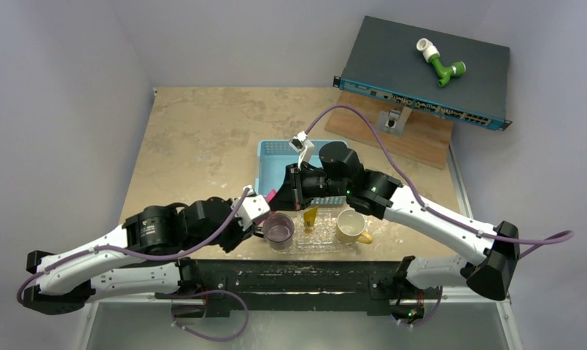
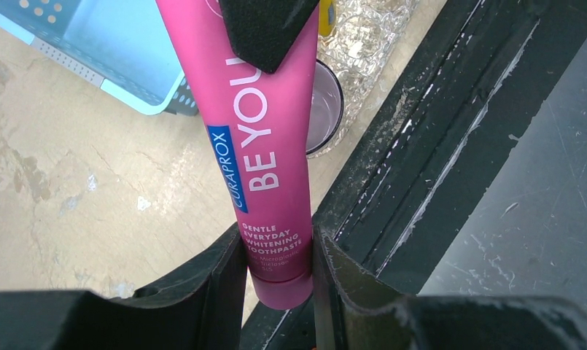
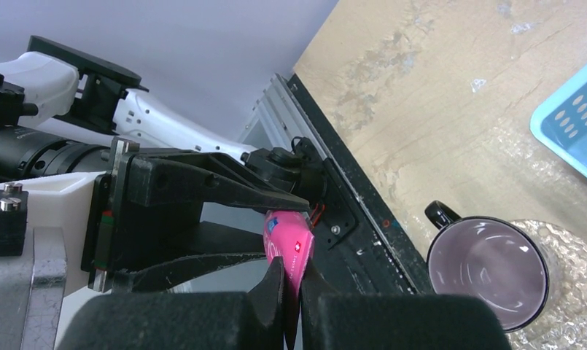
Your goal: Prepare toiletry sets of a toothbrush and toothpaste on the tray
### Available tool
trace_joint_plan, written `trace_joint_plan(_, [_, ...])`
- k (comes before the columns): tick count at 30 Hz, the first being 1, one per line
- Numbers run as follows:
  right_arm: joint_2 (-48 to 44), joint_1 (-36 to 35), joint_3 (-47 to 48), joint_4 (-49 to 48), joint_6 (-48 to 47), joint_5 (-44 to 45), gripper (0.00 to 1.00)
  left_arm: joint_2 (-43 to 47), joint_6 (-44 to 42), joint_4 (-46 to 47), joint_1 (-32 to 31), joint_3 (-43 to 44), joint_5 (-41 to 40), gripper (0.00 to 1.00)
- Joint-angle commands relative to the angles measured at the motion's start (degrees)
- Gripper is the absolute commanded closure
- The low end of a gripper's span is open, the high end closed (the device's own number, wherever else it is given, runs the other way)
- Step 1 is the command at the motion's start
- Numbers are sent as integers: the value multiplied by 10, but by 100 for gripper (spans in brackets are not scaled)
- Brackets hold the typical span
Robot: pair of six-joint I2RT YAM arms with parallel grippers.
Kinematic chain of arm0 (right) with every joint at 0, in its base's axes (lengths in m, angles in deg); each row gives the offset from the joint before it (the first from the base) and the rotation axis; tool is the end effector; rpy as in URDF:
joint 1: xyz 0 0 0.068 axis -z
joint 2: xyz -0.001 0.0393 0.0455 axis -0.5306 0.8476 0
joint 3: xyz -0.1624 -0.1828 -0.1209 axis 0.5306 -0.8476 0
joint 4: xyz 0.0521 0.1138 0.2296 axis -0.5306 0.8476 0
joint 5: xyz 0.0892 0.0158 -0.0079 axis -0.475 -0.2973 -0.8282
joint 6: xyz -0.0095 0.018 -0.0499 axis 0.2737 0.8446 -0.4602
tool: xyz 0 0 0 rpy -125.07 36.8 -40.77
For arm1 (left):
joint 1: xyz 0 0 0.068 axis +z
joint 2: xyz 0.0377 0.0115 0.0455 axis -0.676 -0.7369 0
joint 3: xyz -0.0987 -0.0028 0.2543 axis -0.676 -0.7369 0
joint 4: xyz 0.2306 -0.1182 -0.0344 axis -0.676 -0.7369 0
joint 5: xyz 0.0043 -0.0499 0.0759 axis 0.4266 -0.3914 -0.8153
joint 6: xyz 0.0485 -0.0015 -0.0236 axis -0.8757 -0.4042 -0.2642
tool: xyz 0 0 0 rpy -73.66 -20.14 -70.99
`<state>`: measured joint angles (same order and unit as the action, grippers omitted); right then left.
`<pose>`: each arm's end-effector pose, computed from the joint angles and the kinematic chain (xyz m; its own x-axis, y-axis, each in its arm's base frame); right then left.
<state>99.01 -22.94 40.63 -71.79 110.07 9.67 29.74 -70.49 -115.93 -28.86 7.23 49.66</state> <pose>0.1524 0.2437 0.3581 -0.7929 -0.0886 -0.6028 -0.5934 0.3369 0.7310 0.0497 -0.1219 0.3470 -0.3409 0.5806 -0.7394 0.8300 0.5552 0.0532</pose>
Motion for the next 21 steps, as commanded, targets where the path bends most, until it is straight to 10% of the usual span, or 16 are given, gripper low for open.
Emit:
trace_joint_plan(1, [-15, -2, -7, -21, -16, -8, 100, 20, 6, 45, -2, -3, -7, 73])
trace_joint_plan(6, [-41, -2, -7, -4, -30, 24, 100, 41, 9, 59, -2, -7, -7, 45])
trace_joint_plan(21, [-114, -2, 76, 227, -151, 142, 100, 85, 32, 95, 22, 4, -22, 13])
